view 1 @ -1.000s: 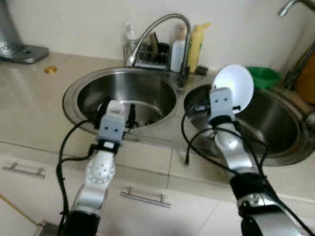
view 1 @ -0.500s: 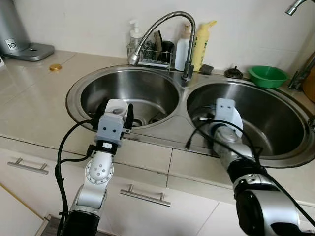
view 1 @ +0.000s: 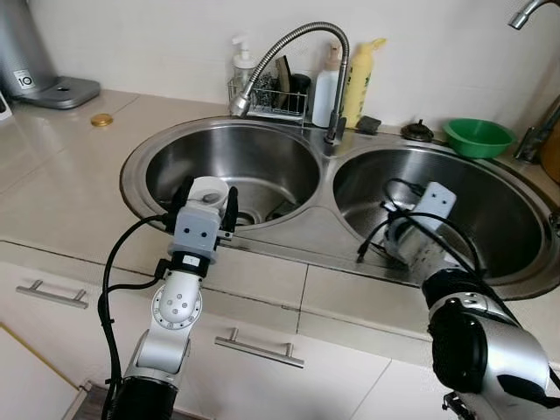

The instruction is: Kitchen organization

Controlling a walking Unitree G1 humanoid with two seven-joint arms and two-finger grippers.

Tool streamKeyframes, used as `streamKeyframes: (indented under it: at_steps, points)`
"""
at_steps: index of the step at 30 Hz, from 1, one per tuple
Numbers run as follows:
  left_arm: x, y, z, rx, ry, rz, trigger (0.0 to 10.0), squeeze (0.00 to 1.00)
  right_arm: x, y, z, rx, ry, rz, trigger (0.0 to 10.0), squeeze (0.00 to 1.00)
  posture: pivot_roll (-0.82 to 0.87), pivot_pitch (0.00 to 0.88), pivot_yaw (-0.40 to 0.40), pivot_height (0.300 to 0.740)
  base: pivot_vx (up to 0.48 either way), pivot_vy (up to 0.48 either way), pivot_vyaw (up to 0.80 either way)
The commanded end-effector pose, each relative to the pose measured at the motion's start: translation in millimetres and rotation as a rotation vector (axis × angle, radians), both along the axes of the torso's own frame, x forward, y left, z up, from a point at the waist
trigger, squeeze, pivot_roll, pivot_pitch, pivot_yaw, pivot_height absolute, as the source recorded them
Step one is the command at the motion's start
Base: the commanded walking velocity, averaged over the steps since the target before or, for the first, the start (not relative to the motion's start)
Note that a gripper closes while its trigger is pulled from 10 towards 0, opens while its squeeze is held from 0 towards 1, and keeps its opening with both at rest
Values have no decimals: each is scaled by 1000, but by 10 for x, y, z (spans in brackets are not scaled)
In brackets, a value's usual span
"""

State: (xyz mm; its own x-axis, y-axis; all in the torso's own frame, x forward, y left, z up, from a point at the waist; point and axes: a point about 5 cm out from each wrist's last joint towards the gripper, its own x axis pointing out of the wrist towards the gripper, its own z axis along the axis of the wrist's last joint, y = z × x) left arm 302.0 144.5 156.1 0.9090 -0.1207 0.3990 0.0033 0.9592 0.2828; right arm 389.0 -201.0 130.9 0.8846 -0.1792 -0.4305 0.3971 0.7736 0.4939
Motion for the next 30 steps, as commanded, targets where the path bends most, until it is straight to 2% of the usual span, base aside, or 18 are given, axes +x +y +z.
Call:
streamKeyframes:
  at_steps: [1, 8, 9, 11, 12, 13, 15, 16, 21, 25, 26, 27, 29, 30]
  points:
    - [6, 1, 5, 2, 5, -3, 10000, 0, -110, 69, -268, 58, 109, -2, 10000, 1000, 96, 0, -28, 740, 0, 0, 0]
    - [8, -6, -11, 2, 12, -3, 10000, 0, -110, 94, -274, 87, 115, -8, 10000, 1000, 96, 0, -28, 740, 0, 0, 0]
    - [9, -8, -15, 1, 14, -4, 10000, 0, -96, 117, -251, 150, 96, -33, 10000, 1000, 95, 0, -27, 740, 0, 0, 0]
    - [10, -9, -17, 1, 15, -4, 10000, 0, -89, 121, -238, 178, 85, -48, 10000, 1000, 95, 0, -27, 740, 0, 0, 0]
    - [10, -10, -18, 1, 15, -5, 10000, 0, -62, 124, -179, 256, 31, -77, 10000, 1000, 95, 0, -28, 740, 0, 0, 0]
    - [10, -9, -19, 1, 16, -5, 10000, 0, -47, 129, -147, 294, 3, -86, 10000, 1000, 95, 0, -28, 740, 0, 0, 0]
    - [9, -2, -23, 2, 17, -3, 10000, 0, -7, 152, -50, 324, -60, -75, 10000, 1000, 95, 0, -27, 740, 0, 0, 0]
    - [8, 2, -26, 2, 18, -2, 10000, 0, 28, 189, 52, 305, -102, -42, 10000, 1000, 95, 0, -27, 740, 0, 0, 0]
    - [2, 2, -33, 2, 21, -4, 10000, 0, 60, 268, 218, 219, -140, 28, 10000, 1000, 89, 0, -26, 740, 0, 0, 0]
    - [-3, -7, -40, 0, 23, -7, 10000, 0, 32, 256, 440, 8, -257, 65, 10000, 1000, 88, 0, -26, 740, 0, 0, 0]
    - [-3, -7, -40, 0, 23, -7, 10000, 0, 32, 256, 440, 8, -257, 65, 10000, 1000, 88, 0, -26, 740, 0, 0, 0]
    - [-7, -5, -42, -2, 22, -9, 10000, 0, -8, 271, 567, -113, -328, 90, 10000, 1000, 86, 0, -25, 740, 0, 0, 0]
    - [-9, -5, -44, -2, 22, -10, 10000, 0, -34, 280, 625, -169, -359, 100, 10000, 1000, 86, 0, -25, 740, 0, 0, 0]
    - [-12, -5, -46, -4, 23, -11, 10000, 0, -56, 286, 676, -247, -396, 113, 10000, 1000, 82, 0, -24, 740, 0, 0, 0]
